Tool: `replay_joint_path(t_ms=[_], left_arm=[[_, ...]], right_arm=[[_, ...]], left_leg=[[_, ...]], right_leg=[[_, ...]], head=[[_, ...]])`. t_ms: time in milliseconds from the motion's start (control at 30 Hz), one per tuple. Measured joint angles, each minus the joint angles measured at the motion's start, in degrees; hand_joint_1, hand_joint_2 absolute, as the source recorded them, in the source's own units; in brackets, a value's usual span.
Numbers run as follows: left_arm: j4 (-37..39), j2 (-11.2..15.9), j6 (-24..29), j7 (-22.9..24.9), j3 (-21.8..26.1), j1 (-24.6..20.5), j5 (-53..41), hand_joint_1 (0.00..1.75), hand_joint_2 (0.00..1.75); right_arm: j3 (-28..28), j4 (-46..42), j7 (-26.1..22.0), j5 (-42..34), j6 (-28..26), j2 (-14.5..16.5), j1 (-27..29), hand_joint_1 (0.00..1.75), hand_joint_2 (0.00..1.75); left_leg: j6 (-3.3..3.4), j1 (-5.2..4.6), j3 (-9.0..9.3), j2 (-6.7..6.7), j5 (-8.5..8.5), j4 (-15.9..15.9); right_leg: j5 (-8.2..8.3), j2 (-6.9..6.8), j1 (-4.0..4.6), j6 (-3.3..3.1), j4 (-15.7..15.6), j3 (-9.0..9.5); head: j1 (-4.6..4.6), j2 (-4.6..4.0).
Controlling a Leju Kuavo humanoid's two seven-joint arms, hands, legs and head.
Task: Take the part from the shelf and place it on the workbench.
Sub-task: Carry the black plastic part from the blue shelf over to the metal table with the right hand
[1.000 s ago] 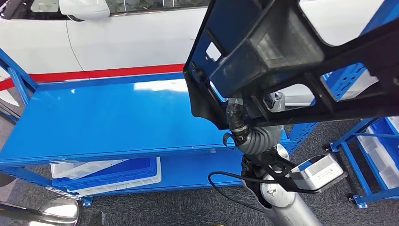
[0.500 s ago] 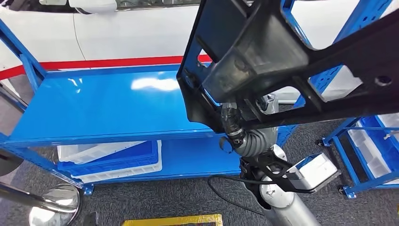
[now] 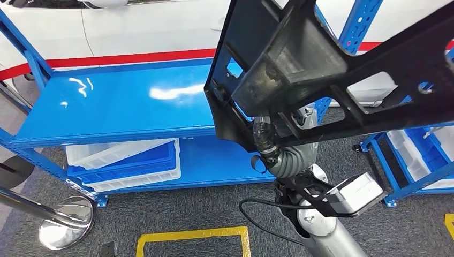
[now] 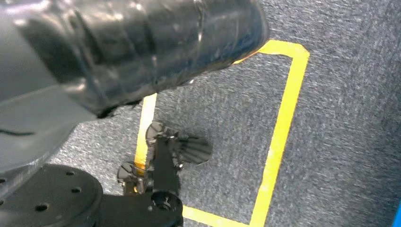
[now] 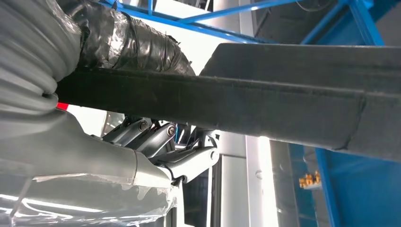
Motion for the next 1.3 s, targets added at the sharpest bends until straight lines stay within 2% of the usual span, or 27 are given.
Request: replay_joint_path(t_ms=[67,100,167,233,300,333,367,433,467,500,567,600,633,700,733,767,833,867,933,967,1033,1100,1133,1167,1233,1267,1300], left_arm=[[0.0,-0.1,-0.1,0.0,0.0,-0.1,0.0,0.0,0.0],[0.0,-0.1,-0.1,0.0,0.0,-0.1,0.1,0.0,0.0],[0.0,-0.1,-0.1,-0.1,0.0,-0.1,0.1,0.0,0.0],[0.0,-0.1,-0.1,-0.1,0.0,-0.1,0.1,0.0,0.0],[0.0,-0.1,-0.2,-0.1,0.0,-0.3,0.1,0.0,0.0],[0.0,-0.1,-0.2,-0.2,0.0,-0.3,0.1,0.0,0.0],[0.0,-0.1,-0.2,-0.2,0.0,-0.4,0.1,0.0,0.0],[0.0,-0.1,-0.2,-0.2,0.0,-0.4,0.1,0.0,0.0],[0.0,-0.1,-0.2,-0.2,0.0,-0.4,0.2,0.0,0.0],[0.0,-0.1,-0.3,-0.2,0.0,-0.4,0.2,0.0,0.0],[0.0,-0.1,-0.4,-0.3,0.0,-0.5,0.3,0.0,0.0],[0.0,-0.2,-0.4,-0.3,0.0,-0.4,0.3,0.0,0.0],[0.0,-0.2,-0.4,-0.3,0.0,-0.4,0.3,0.0,0.0],[0.0,-0.2,-0.5,-0.3,0.0,-0.4,0.5,0.0,0.0],[0.0,-0.2,-0.5,-0.3,0.0,-0.4,0.6,0.0,0.0],[0.0,-0.2,-0.5,-0.3,0.0,-0.4,0.6,0.0,0.0],[0.0,-0.2,-0.6,-0.4,0.0,-0.3,0.7,0.0,0.0],[0.0,-0.2,-0.6,-0.4,0.0,-0.2,0.7,0.0,0.0],[0.0,-0.2,-0.7,-0.4,0.0,-0.1,0.8,0.0,0.0],[0.0,-0.2,-0.7,-0.4,0.0,-0.1,0.9,0.0,0.0],[0.0,-0.3,-0.7,-0.2,0.0,0.0,1.1,0.0,0.0],[0.0,-0.4,-0.4,0.3,0.0,0.0,1.2,0.0,0.0],[0.0,-0.4,-0.2,0.6,0.0,0.0,1.4,0.0,0.0],[0.0,-0.4,-0.1,0.9,0.0,0.0,1.6,0.0,0.0],[0.0,-0.4,0.2,1.2,0.0,0.0,1.9,0.0,0.0],[0.0,-0.4,0.3,1.2,0.0,0.0,2.0,0.0,0.0],[0.0,-0.5,0.3,1.1,0.0,-0.1,2.1,0.0,0.0]], right_arm=[[0.0,0.0,0.0,0.0,0.0,0.0,0.0,1.75,1.75],[0.0,0.0,0.0,0.1,0.0,0.0,0.0,1.75,1.75],[0.0,0.1,0.1,0.1,-0.1,0.0,0.0,1.75,1.75],[0.0,0.1,0.1,0.1,-0.1,0.0,0.0,1.75,1.75],[0.0,0.2,0.2,0.1,-0.1,0.0,0.0,1.75,1.75],[0.0,0.2,0.2,0.1,-0.1,0.0,0.0,1.75,1.75],[0.0,0.2,0.1,0.1,-0.1,0.0,0.0,1.75,1.75],[0.0,0.3,0.1,0.2,-0.1,0.0,0.0,1.75,1.75],[0.0,0.3,0.1,0.2,-0.1,0.0,0.0,1.75,1.75],[0.0,0.4,0.2,0.2,-0.1,-0.1,0.0,1.75,1.75],[0.0,0.5,0.2,0.2,-0.1,-0.1,0.0,1.75,1.75],[0.0,0.5,0.2,0.2,-0.2,-0.2,0.0,1.75,1.75],[0.0,0.6,0.3,0.2,-0.2,-0.3,0.0,1.75,1.75],[0.0,0.8,0.3,0.2,-0.2,-0.4,0.0,1.75,1.75],[0.0,0.8,0.3,0.3,-0.2,-0.4,0.0,1.75,1.75],[0.0,0.9,0.4,0.4,-0.2,-0.4,-0.1,1.75,1.75],[0.0,0.8,0.5,0.7,-0.2,-0.4,-0.2,1.75,1.75],[0.0,0.8,0.5,0.8,-0.2,-0.4,-0.3,1.75,1.75],[0.0,0.9,0.5,1.0,-0.2,-0.5,-0.5,1.75,1.75],[0.0,0.9,0.6,1.1,-0.2,-0.5,-0.6,1.75,1.75],[0.0,0.9,0.7,1.5,-0.2,-0.5,-0.8,1.75,1.75],[0.0,0.9,0.8,1.8,-0.4,-0.5,-0.9,1.75,1.75],[0.0,0.9,0.8,1.8,-0.5,-0.5,-0.8,1.75,1.75],[0.0,0.9,0.9,1.7,-0.5,-0.5,-0.8,1.75,1.75],[0.0,0.9,1.0,1.4,-0.6,-0.5,-0.7,1.75,1.75],[0.0,0.9,1.0,1.3,-0.6,-0.5,-0.7,1.75,1.75],[0.0,0.9,1.1,1.3,-0.6,-0.5,-0.7,1.75,1.75]], left_leg=[[-0.21,0.01,-1.6,-0.05,-5.53,6.6],[-0.2,0.0,-1.97,-0.05,-6.9,9.8],[0.16,-0.09,-0.7,-0.1,-5.87,11.8],[1.02,-0.44,4.16,-0.2,-3.45,6.6],[1.88,-1.07,9.9,-0.3,-3.82,-1.4],[2.19,-1.4,11.44,-0.35,-4.28,-4.0],[2.42,-1.68,11.99,-0.37,-4.4,-5.3],[2.97,-1.79,11.57,-0.18,-2.87,-6.2],[3.33,-1.69,11.28,-0.01,-1.99,-6.8],[3.71,-1.55,10.75,0.17,-0.98,-7.3],[4.18,-1.46,9.03,0.33,0.78,-7.5],[4.19,-1.44,7.98,0.36,1.58,-7.5],[4.09,-1.4,6.88,0.38,2.36,-7.3],[3.72,-1.24,4.57,0.44,3.72,-6.8],[3.45,-1.13,3.4,0.44,4.3,-6.4],[3.13,-1.08,2.29,0.41,4.75,-5.7],[2.44,-1.06,0.91,0.33,5.4,-4.4],[2.08,-1.05,0.62,0.31,5.76,-4.1],[1.34,-0.79,0.43,0.22,6.39,-3.9],[1.01,-0.6,0.06,0.13,5.65,-3.4],[0.43,-0.29,-1.41,-0.03,0.98,0.4],[-0.02,-0.21,-3.07,-0.06,-4.32,7.3],[-0.16,-0.19,-3.45,-0.06,-4.93,10.4],[-0.22,-0.18,-3.3,-0.05,-4.09,12.4],[-0.08,-0.19,-0.3,0.22,-0.53,10.7],[0.1,-0.24,2.6,0.87,0.03,7.2],[0.35,-0.48,5.94,1.56,-0.55,2.7]], right_leg=[[1.36,0.03,0.29,-0.47,0.0,-1.62],[2.06,0.06,0.48,-0.56,0.1,-2.52],[3.41,0.09,0.83,-0.6,0.1,-4.35],[4.77,0.12,1.03,-0.53,0.2,-6.0],[6.03,0.08,1.05,-0.13,0.0,-6.88],[6.59,0.02,0.91,0.18,-0.2,-6.91],[7.18,-0.04,0.76,0.55,-0.5,-6.86],[7.82,-0.03,0.51,1.24,-1.0,-6.85],[6.74,0.01,0.54,1.47,-0.4,-7.21],[4.49,0.04,0.57,1.68,1.2,-7.79],[-1.85,0.03,0.48,2.02,7.6,-9.18],[-3.79,0.03,0.36,2.24,11.1,-9.57],[-4.16,0.02,0.22,2.46,13.7,-9.48],[-1.41,-0.01,-0.1,2.85,14.2,-7.23],[-0.01,-0.06,-0.26,3.02,11.8,-4.78],[-0.07,-0.15,-0.36,3.15,8.0,-1.74],[-2.05,-0.14,-0.13,2.82,1.5,2.84],[-3.0,-0.06,0.1,2.46,-0.1,3.61],[-2.48,-0.02,0.28,1.44,-0.4,3.04],[-1.88,-0.1,0.3,0.91,-0.4,2.63],[-0.55,-0.23,0.23,0.0,-0.6,1.31],[0.74,-0.26,0.37,-0.32,-0.7,-0.45],[1.41,-0.36,0.44,-0.33,-0.6,-1.31],[2.05,-0.56,0.5,-0.3,-0.6,-2.15],[3.25,-1.05,0.56,-0.1,-0.5,-3.68],[3.72,-1.35,0.59,0.08,-0.5,-4.24],[4.09,-1.68,0.63,0.3,-0.4,-4.59]], head=[[-0.16,0.0],[-0.19,0.0],[-0.18,0.0],[-0.17,0.0],[-0.14,0.0],[-0.21,0.0],[-0.32,0.0],[-0.56,0.0],[-0.54,0.0],[-0.43,0.0],[-0.25,0.0],[-0.21,0.0],[-0.2,0.0],[-0.2,0.0],[-0.19,0.0],[-0.17,0.0],[-0.2,0.0],[-0.2,0.0],[-0.09,0.0],[-0.12,0.0],[-0.2,0.0],[-0.3,0.0],[-0.34,0.0],[-0.36,0.0],[-0.42,0.0],[-0.41,0.0],[-0.43,0.0]])
